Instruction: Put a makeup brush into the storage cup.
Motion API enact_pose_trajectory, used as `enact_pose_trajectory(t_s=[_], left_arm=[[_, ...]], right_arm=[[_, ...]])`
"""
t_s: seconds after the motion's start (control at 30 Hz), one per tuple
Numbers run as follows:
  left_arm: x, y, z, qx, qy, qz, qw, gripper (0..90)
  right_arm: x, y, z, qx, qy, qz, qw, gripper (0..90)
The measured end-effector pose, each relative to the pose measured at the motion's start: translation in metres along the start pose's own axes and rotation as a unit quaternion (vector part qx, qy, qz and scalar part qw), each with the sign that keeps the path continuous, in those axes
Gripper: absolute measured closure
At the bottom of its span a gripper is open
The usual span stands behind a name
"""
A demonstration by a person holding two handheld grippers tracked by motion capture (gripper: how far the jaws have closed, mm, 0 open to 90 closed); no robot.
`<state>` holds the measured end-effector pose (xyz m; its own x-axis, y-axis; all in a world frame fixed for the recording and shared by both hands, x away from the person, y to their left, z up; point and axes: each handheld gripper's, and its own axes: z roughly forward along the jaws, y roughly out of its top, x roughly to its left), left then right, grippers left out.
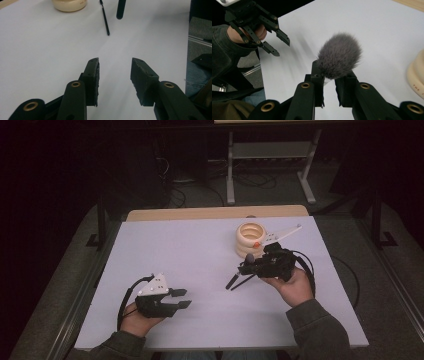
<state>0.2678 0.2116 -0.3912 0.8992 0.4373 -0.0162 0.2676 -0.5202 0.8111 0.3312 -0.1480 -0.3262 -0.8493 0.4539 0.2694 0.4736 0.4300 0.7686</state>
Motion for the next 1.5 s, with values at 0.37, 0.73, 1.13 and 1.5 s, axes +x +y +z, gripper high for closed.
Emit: enact_pose_trajectory(t_s=[0.37,0.73,1.13,1.5], left_arm=[[0.006,-0.004,-0.006,0.003,0.012,-0.008,0.9999,53.1],[0.008,-0.005,-0.008,0.000,0.012,-0.014,0.9998,50.9],[0.010,-0.006,-0.012,-0.010,0.018,-0.018,0.9996,50.9],[0.010,-0.005,-0.013,-0.020,0.019,-0.023,0.9993,50.1]], right_arm=[[-0.007,0.014,-0.011,0.002,-0.014,0.000,0.9999,76.4],[-0.019,0.034,-0.027,-0.001,-0.039,0.004,0.9992,76.4],[-0.033,0.060,-0.041,-0.005,-0.074,0.004,0.9973,76.4],[-0.051,0.084,-0.050,-0.012,-0.113,0.017,0.9934,76.4]])
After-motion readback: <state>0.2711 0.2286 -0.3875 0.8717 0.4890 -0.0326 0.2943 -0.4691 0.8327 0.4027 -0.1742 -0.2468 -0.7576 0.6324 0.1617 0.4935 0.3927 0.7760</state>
